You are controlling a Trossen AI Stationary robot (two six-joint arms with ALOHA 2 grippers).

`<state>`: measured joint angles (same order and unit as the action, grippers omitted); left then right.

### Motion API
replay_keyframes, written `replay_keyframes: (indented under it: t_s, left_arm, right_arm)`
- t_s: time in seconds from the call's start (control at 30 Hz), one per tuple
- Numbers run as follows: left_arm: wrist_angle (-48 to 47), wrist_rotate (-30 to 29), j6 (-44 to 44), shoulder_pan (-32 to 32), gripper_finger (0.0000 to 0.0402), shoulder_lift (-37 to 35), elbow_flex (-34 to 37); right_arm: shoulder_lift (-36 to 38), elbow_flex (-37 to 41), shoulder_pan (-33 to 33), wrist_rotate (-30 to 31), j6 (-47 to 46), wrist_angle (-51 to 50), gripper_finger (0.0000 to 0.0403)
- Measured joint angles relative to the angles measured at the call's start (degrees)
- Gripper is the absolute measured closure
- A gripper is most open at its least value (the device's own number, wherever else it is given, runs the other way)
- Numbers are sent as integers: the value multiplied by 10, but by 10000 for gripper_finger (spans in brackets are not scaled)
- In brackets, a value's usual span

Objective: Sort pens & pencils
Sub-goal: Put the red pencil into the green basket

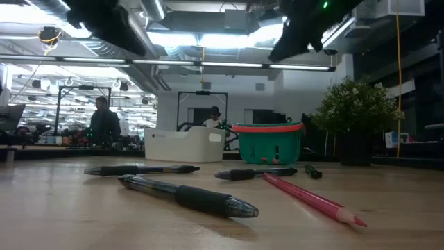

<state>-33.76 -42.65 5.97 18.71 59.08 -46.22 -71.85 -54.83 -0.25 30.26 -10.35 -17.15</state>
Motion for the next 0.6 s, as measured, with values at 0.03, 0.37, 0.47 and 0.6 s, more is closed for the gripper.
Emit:
replay_keyframes:
  t_s: [0.03, 0.37, 0.47, 0.6]
  left_arm:
    - [13, 0, 0, 9, 294, -15, 11]
    - [37, -39, 69, 87, 297, -96, 68]
    - [33, -69, 87, 106, 299, -96, 80]
    - [34, -77, 103, 125, 300, -96, 86]
  right_arm:
    - [6, 0, 16, 0, -6, 3, 298]
    - [-4, 0, 153, 71, -170, -20, 299]
    - [-20, 0, 186, 83, -232, -22, 299]
    - [-54, 0, 219, 84, -304, -22, 299]
